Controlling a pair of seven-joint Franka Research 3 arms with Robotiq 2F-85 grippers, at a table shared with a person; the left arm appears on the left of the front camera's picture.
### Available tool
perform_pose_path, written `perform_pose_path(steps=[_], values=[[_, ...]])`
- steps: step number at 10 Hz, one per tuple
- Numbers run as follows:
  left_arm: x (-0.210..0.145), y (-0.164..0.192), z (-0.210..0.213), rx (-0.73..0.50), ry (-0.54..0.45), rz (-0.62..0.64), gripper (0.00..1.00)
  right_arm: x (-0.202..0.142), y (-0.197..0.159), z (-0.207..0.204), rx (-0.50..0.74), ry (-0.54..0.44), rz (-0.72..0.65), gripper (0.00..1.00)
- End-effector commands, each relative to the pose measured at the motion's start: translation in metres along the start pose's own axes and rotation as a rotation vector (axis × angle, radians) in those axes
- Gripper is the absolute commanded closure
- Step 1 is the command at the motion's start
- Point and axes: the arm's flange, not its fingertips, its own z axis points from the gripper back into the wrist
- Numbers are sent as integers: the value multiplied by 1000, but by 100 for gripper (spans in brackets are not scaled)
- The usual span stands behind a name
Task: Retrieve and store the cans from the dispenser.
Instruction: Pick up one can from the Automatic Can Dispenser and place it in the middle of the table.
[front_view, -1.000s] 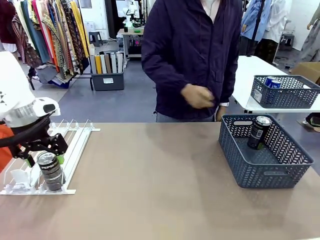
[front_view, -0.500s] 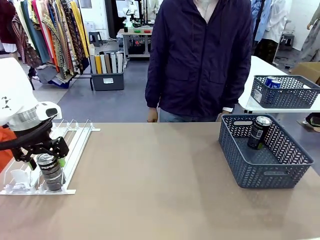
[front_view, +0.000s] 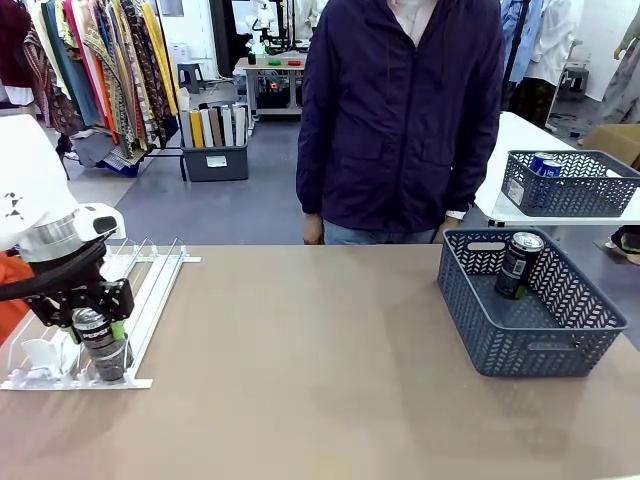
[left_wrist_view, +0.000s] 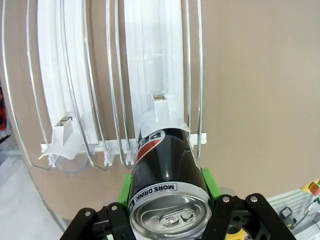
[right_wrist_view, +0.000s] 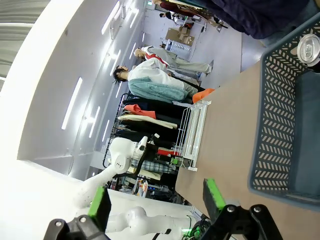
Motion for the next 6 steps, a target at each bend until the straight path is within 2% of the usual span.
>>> perform_pose_path(steps=[1, 4, 6], values=[[-4, -9, 7, 13, -15, 2, 100, 3, 3, -2, 10, -9, 6, 0], [-19, -17, 56, 62, -87, -57, 100, 3, 3, -2, 10, -9, 6, 0], [-49, -18, 121, 107, -155, -106, 100, 3, 3, -2, 10, -9, 6, 0]])
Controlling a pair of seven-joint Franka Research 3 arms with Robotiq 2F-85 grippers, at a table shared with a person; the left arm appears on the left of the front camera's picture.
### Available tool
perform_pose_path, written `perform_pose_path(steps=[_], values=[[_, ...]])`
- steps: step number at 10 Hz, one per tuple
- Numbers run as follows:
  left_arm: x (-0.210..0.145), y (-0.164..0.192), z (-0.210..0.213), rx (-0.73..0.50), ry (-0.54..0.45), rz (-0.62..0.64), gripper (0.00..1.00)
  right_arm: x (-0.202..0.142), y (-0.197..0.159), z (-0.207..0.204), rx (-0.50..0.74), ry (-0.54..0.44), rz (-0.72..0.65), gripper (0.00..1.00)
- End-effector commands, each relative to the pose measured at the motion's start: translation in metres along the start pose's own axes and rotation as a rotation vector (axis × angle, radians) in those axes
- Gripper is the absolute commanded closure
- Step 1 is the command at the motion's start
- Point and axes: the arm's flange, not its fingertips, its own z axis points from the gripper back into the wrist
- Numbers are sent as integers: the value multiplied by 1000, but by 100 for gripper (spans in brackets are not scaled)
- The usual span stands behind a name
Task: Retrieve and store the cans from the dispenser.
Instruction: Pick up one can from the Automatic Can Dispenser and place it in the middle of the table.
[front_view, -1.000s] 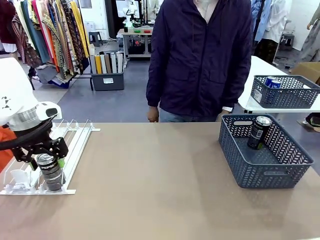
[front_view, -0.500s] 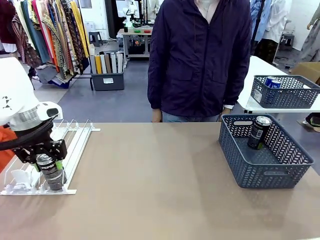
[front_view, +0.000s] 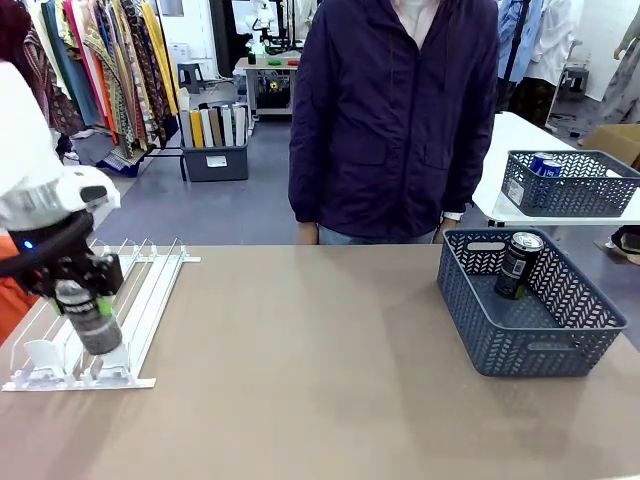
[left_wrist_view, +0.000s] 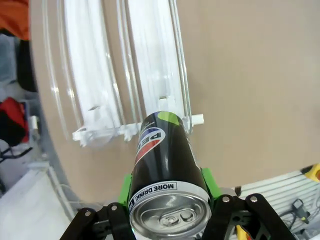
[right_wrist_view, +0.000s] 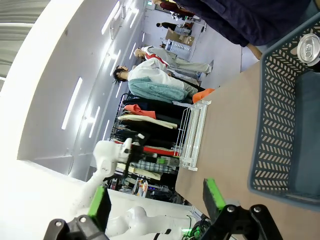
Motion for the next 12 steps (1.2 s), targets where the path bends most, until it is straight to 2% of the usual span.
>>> perform_pose_path(steps=[1, 3, 5, 6, 10, 12], values=[[-25, 4, 62, 1, -87, -37, 100, 3, 3, -2, 10, -9, 6, 0], [-52, 17, 95, -101, -138, -70, 100, 3, 3, -2, 10, -9, 6, 0], [-64, 46, 101, -237, -134, -44, 100, 3, 3, -2, 10, -9, 6, 0], [-57, 17, 106, -79, -141, -42, 100, 3, 3, -2, 10, -9, 6, 0], [-61, 21, 101, -111, -127, -53, 100, 3, 3, -2, 10, -9, 6, 0], [-20, -47, 86, -135, -110, -158, 100, 3, 3, -2, 10, -9, 6, 0]])
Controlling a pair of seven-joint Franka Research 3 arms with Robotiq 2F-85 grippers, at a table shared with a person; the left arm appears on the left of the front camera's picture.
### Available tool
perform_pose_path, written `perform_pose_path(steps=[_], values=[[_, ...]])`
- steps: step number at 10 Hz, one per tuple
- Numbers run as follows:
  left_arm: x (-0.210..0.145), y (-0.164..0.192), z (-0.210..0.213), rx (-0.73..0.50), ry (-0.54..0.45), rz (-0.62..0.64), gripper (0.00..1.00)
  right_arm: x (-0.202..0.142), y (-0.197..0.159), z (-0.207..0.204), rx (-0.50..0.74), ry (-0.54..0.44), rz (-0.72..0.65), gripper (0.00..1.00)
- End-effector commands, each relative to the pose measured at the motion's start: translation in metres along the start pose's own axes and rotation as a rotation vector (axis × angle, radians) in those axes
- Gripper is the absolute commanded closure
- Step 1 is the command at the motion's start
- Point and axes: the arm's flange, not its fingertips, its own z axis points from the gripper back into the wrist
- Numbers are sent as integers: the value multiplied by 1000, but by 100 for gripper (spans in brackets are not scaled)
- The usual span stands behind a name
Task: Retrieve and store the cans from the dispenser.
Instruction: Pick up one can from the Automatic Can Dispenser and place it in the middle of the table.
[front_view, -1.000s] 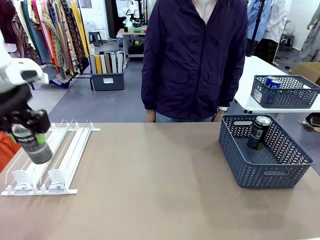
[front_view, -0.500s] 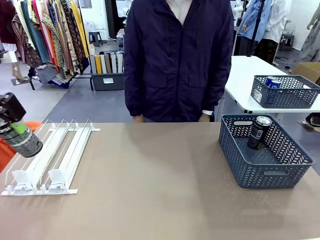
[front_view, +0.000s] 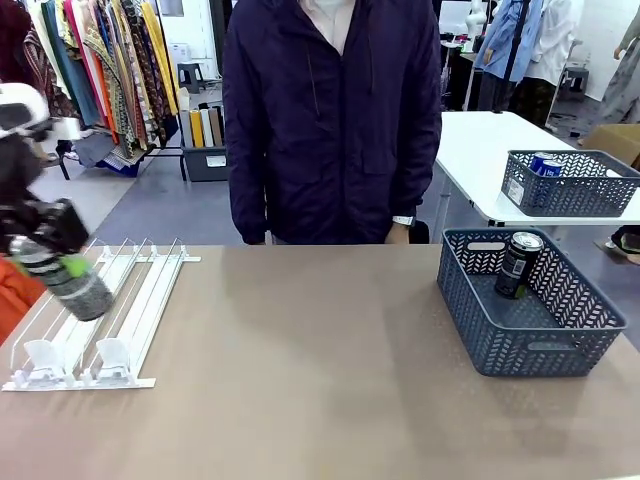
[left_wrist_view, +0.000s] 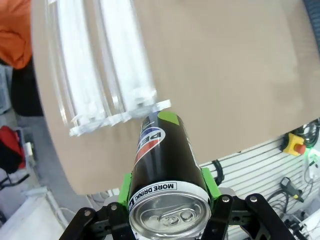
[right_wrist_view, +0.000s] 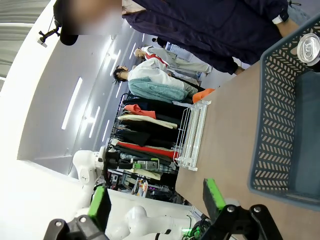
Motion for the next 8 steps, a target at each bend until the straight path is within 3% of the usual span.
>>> perform_pose_path(steps=[1, 3, 5, 8], values=[[59, -82, -28, -23, 10, -107, 100, 3, 3, -2, 10, -9, 6, 0], [101, -179, -82, 21, 87, -233, 100, 3, 3, -2, 10, -9, 6, 0], [116, -251, -146, 53, 100, -280, 100, 3, 3, -2, 10, -9, 6, 0], [110, -284, -203, 124, 122, -325, 100, 3, 3, -2, 10, -9, 6, 0]])
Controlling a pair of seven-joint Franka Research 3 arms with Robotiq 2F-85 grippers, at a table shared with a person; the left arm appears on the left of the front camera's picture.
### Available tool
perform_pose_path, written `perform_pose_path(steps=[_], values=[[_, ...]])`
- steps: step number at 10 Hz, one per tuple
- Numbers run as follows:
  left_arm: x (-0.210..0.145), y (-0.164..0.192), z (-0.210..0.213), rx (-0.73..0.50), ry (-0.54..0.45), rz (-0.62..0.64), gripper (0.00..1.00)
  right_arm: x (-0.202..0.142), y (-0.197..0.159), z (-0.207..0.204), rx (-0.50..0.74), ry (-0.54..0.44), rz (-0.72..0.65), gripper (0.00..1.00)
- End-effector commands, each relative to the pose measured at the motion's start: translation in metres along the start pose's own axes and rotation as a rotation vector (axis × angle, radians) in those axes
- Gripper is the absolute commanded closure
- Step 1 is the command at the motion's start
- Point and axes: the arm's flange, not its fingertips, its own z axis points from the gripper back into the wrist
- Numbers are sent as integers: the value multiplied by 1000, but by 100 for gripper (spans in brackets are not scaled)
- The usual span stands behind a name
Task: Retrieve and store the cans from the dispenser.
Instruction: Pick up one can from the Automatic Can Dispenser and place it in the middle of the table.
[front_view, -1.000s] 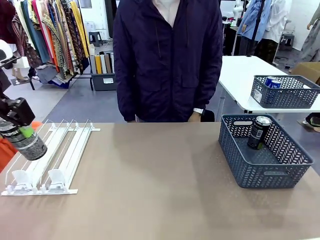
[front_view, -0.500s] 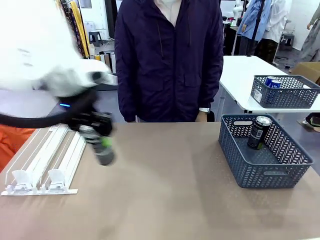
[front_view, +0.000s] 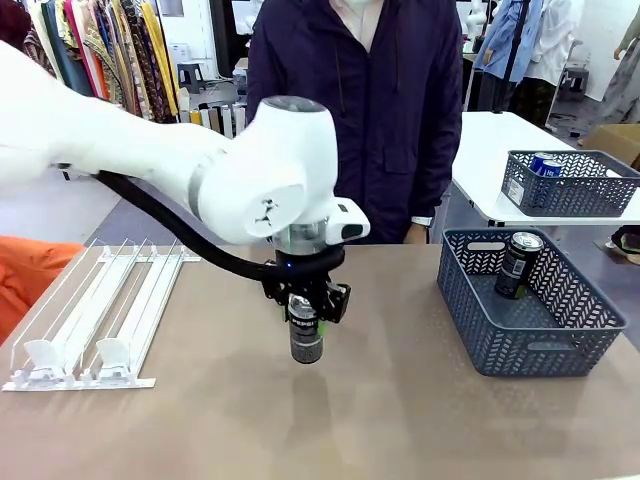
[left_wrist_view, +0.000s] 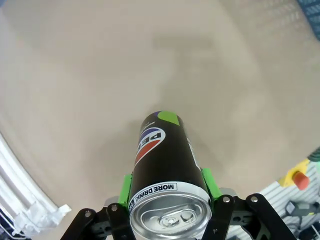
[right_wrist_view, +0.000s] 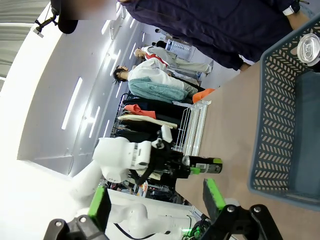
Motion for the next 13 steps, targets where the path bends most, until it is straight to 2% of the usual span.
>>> perform_pose_path(steps=[1, 4, 5, 6, 7, 9, 10, 12, 13], values=[[6, 0, 2, 29, 25, 12, 100, 3, 3, -2, 9, -9, 6, 0], [8, 3, -2, 4, 48, -9, 100, 3, 3, -2, 9, -9, 6, 0], [9, 5, -1, -4, 45, -7, 78, 3, 3, -2, 9, -9, 6, 0], [8, 6, 1, -7, 43, -6, 22, 3, 3, -2, 9, -9, 6, 0], [6, 8, 5, -15, 30, -6, 0, 3, 3, -2, 9, -9, 6, 0], [-5, 21, 33, -37, -50, 15, 0, 3, 3, -2, 9, -9, 6, 0], [-25, 33, 72, -69, -145, 21, 0, 3, 3, -2, 9, -9, 6, 0], [-89, 74, 147, -89, -277, 66, 0, 3, 3, -2, 9, -9, 6, 0], [-128, 116, 173, -107, -293, 142, 0, 3, 3, -2, 9, -9, 6, 0]])
